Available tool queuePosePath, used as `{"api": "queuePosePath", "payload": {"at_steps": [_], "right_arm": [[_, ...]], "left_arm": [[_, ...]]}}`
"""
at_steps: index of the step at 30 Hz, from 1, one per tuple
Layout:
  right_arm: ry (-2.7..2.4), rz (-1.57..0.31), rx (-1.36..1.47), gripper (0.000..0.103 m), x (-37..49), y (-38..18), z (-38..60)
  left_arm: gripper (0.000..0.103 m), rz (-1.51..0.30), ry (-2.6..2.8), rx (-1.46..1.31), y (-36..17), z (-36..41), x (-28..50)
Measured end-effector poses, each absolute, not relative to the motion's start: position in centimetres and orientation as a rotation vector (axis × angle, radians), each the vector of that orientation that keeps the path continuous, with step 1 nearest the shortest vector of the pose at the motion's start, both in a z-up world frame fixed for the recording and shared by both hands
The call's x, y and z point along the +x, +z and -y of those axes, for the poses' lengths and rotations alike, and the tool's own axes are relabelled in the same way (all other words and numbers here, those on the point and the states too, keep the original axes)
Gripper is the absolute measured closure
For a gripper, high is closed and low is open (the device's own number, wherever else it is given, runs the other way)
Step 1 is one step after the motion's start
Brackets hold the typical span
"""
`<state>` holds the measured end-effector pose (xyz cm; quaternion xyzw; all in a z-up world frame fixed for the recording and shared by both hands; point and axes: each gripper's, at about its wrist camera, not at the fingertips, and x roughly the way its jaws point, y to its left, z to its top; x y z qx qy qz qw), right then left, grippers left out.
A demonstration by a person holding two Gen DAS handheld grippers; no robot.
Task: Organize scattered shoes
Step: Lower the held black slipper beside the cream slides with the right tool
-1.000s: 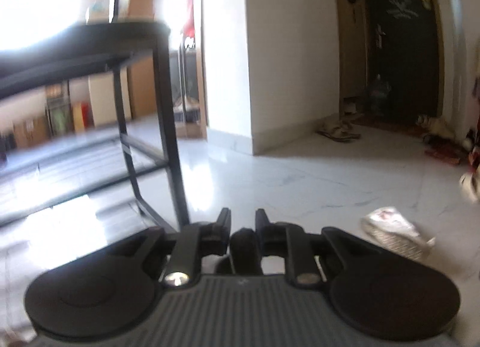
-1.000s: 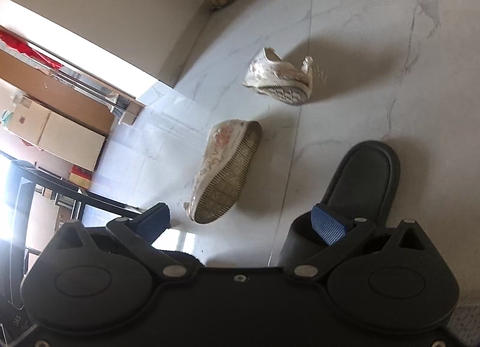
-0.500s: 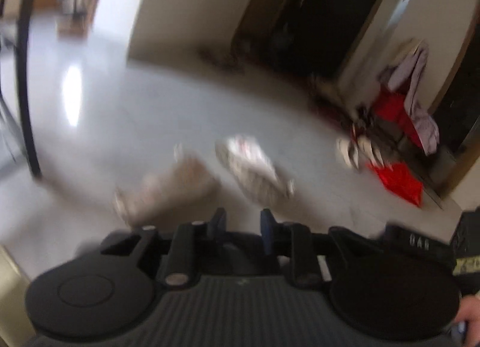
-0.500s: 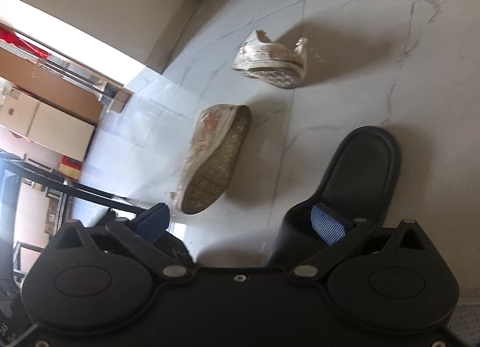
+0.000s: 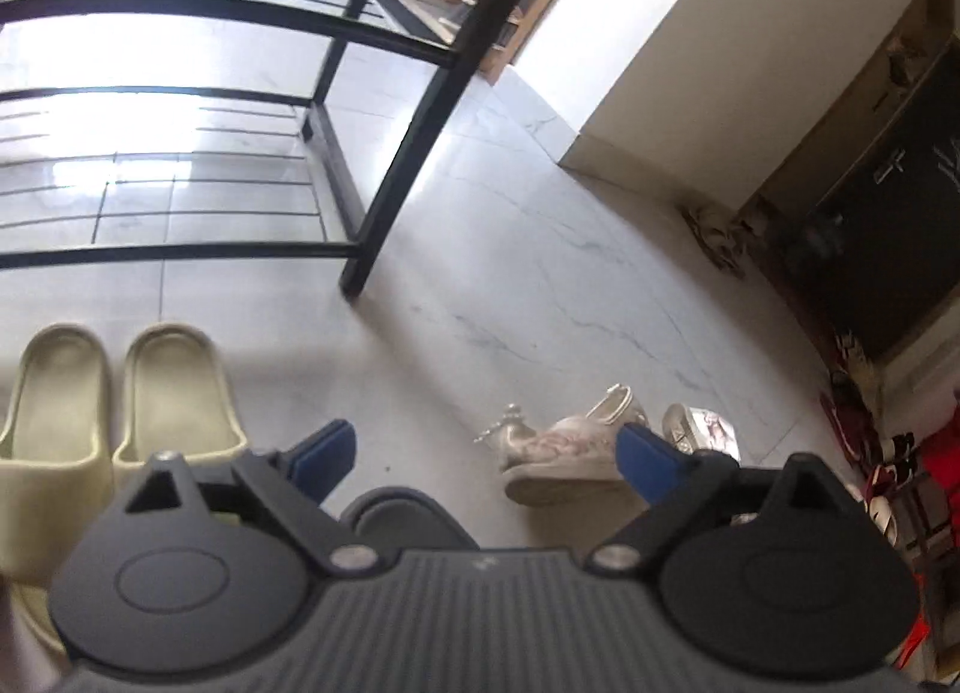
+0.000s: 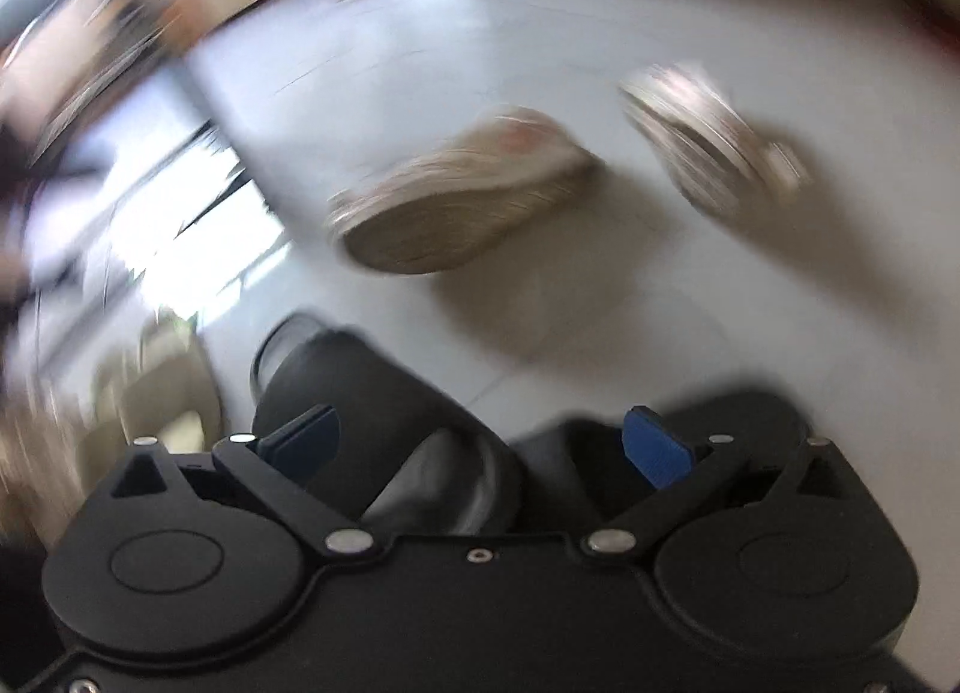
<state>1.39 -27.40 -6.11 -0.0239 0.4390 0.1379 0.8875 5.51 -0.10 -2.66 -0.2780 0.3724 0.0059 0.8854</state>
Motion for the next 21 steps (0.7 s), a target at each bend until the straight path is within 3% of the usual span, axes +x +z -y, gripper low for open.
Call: {"api": "queuePosePath", "payload": {"at_steps": [3,21], "right_arm": [[0.439,-0.843,-0.287,0.000,1.0,-7.0,24.4],[0.696,-1.031,-0.560,0.000,4.7,-11.3,17.2]], "left_arm": [[0.008,-0.785,0.010,-0.571,-2.4,0.2,5.4],[0.004,-0.827,0.100,-0.491,-1.9,-0.1,5.1]]}}
